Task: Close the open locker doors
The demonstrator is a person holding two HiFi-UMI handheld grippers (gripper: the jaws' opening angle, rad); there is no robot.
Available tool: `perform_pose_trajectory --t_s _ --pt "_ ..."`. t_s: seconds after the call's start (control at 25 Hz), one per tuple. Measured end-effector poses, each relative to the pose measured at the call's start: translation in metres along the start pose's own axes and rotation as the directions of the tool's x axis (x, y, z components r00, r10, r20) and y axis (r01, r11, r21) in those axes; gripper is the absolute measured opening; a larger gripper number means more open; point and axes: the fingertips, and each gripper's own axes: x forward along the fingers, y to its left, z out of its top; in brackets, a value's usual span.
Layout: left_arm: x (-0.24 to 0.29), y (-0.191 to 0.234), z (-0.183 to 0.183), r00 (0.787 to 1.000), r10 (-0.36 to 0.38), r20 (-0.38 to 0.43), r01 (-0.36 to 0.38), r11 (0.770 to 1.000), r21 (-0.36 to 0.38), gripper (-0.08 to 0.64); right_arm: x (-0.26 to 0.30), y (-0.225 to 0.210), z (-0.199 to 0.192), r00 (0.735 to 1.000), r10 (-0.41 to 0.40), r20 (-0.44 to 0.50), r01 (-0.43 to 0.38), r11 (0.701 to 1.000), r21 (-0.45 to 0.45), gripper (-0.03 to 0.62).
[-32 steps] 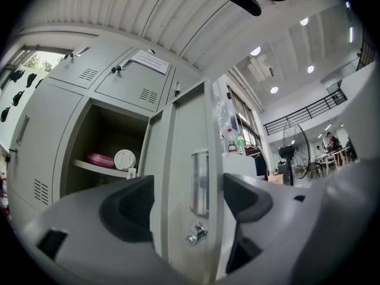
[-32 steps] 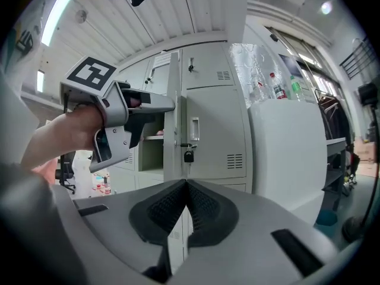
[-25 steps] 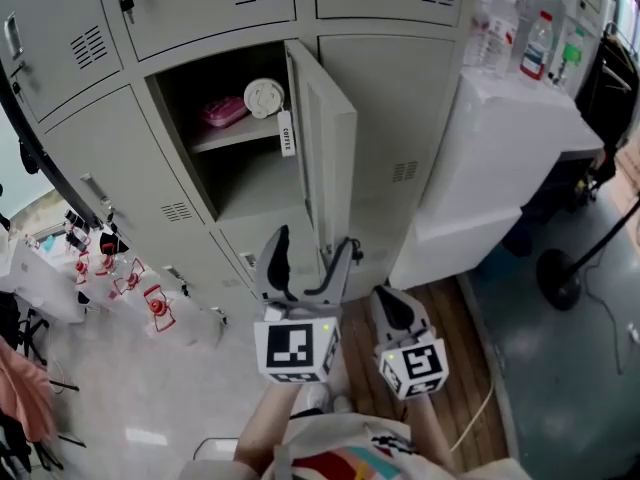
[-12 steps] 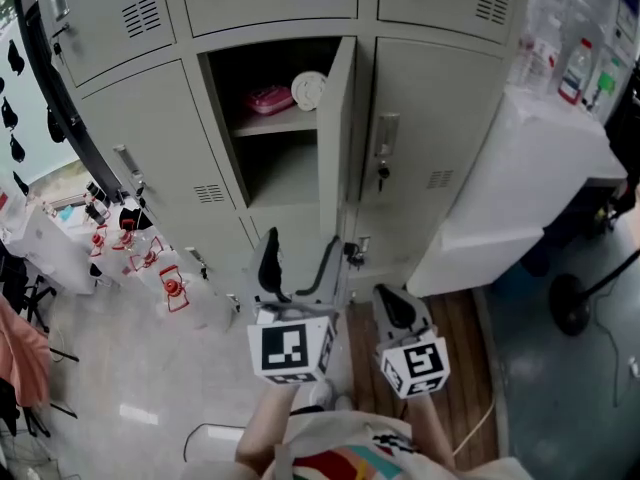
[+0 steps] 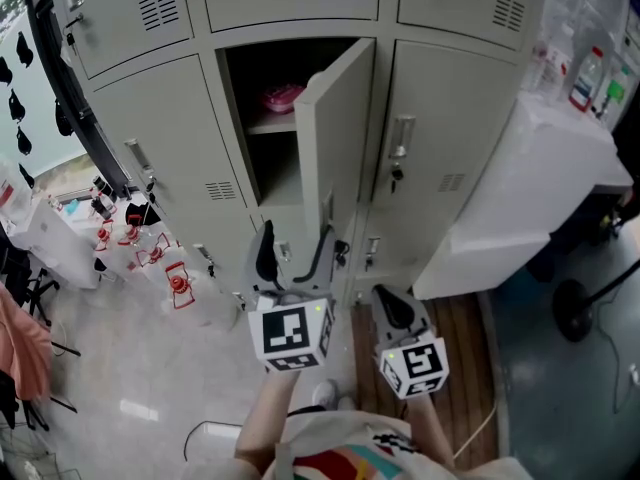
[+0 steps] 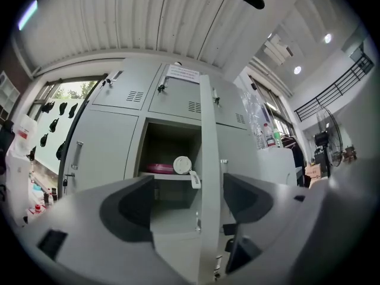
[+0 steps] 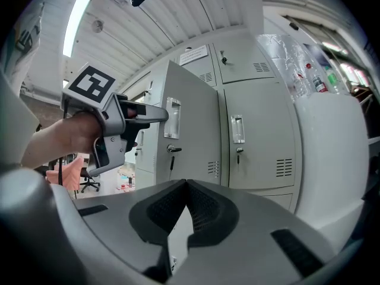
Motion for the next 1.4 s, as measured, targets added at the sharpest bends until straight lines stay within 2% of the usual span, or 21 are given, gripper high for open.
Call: perform_pose_trajectory --t_s 0.16,0.52,0.64,1.0,1.4 --pt "0.009 0.011 -0.001 1.0 0.011 -0.011 -0.011 1.0 -0.028 0.341 -0.001 -0.003 0.0 1.0 -0.014 -0.004 0.014 1.0 0.007 0.006" --pt "0.026 0.032 -0.009 0.998 0.053 -0.029 -0.054 0.998 -0.031 0.341 0.001 -0.01 -0.003 0.999 -0.041 -0.016 0.041 0.999 0.011 0.006" --pt "0.031 0.039 -0.015 0.997 0.064 -0.035 -0.066 0.996 -0.061 0.341 0.003 -0.009 -0.004 0.999 -0.042 -0.023 0.042 0.999 0.011 0.006" --pt "0.042 0.073 -0.021 0.989 0.139 -0.042 -0.142 0.986 -0.091 0.341 0.009 -0.014 -0.01 0.998 -0.049 -0.045 0.049 0.999 0.008 0.005" --pt "0.058 0.107 -0.021 0.98 0.19 -0.05 -0.194 0.978 -0.075 0.341 0.026 -0.014 -0.012 0.997 -0.046 -0.058 0.047 0.999 0.004 0.005"
